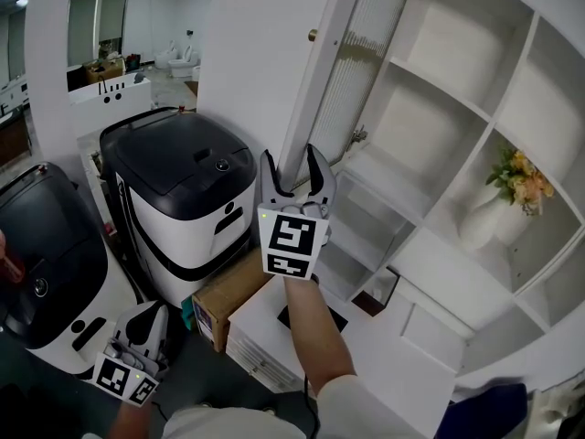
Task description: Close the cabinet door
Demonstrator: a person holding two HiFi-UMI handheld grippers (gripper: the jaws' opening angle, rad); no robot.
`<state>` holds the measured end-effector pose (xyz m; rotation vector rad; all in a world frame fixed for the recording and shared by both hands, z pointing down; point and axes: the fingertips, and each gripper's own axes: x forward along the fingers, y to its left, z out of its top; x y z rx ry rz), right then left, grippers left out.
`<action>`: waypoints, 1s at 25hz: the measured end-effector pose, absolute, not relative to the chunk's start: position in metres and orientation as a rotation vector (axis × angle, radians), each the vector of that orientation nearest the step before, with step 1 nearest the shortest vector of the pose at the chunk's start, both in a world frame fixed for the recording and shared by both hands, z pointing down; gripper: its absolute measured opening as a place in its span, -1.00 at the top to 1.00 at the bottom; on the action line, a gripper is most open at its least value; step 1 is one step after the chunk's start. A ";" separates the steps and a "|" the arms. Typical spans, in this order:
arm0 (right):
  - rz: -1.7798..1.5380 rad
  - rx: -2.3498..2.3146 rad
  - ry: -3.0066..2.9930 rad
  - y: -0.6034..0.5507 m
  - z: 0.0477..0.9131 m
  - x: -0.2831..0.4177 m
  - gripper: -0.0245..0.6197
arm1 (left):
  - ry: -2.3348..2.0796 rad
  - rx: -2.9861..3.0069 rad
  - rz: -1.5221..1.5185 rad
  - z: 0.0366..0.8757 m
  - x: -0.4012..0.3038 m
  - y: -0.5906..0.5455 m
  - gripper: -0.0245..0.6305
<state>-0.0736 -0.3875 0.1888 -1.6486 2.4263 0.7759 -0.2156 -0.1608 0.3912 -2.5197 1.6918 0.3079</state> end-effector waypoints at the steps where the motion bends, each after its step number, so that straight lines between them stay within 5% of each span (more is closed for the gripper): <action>1: 0.776 -1.644 2.424 -0.386 0.189 -0.073 0.06 | 1.692 -2.518 0.305 0.391 -0.215 -0.161 0.91; 25: 0.761 -1.491 2.426 -0.356 0.189 -0.027 0.19 | 1.679 -2.539 0.313 0.402 -0.169 -0.172 0.91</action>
